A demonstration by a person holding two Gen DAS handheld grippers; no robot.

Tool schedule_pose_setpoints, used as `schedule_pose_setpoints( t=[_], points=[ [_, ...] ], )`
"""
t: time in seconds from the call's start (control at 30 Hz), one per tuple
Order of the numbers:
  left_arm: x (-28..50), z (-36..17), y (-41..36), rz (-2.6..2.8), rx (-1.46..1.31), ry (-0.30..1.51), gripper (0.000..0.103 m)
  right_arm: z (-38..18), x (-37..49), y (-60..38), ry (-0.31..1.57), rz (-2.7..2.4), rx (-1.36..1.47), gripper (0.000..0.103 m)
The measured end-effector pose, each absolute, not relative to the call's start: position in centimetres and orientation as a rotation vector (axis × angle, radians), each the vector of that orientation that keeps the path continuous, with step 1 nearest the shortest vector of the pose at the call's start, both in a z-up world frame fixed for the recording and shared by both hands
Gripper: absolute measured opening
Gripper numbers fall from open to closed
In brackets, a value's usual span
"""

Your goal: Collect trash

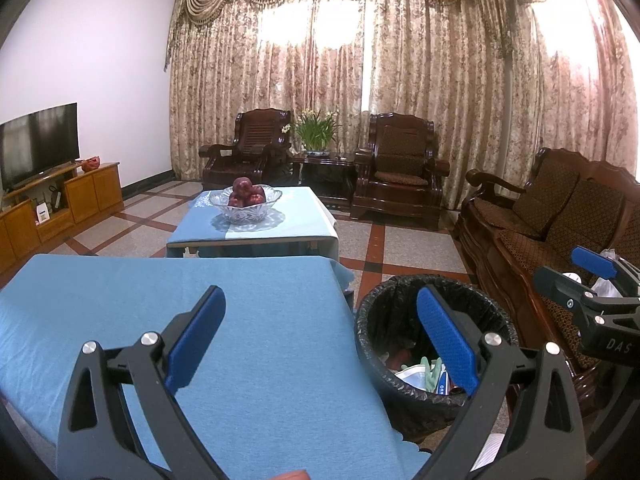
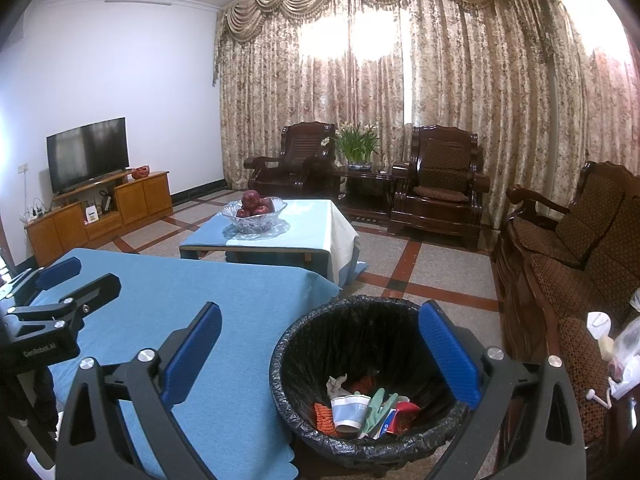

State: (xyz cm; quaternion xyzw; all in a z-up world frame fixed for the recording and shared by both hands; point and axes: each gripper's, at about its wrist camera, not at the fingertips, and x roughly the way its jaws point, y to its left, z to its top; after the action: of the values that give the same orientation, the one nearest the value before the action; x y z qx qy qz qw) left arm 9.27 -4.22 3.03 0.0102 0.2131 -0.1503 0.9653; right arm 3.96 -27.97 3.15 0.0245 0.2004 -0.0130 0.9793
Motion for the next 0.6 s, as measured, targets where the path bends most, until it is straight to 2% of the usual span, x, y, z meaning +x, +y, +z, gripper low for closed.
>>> schedule_pose_setpoints(
  t=[0.6],
  points=[
    [9.18,3.28,-3.87,-0.301,0.02,0.431,0.094,3.17,3.93,-27.89,0.405,-0.025,0.049,0.097]
  ],
)
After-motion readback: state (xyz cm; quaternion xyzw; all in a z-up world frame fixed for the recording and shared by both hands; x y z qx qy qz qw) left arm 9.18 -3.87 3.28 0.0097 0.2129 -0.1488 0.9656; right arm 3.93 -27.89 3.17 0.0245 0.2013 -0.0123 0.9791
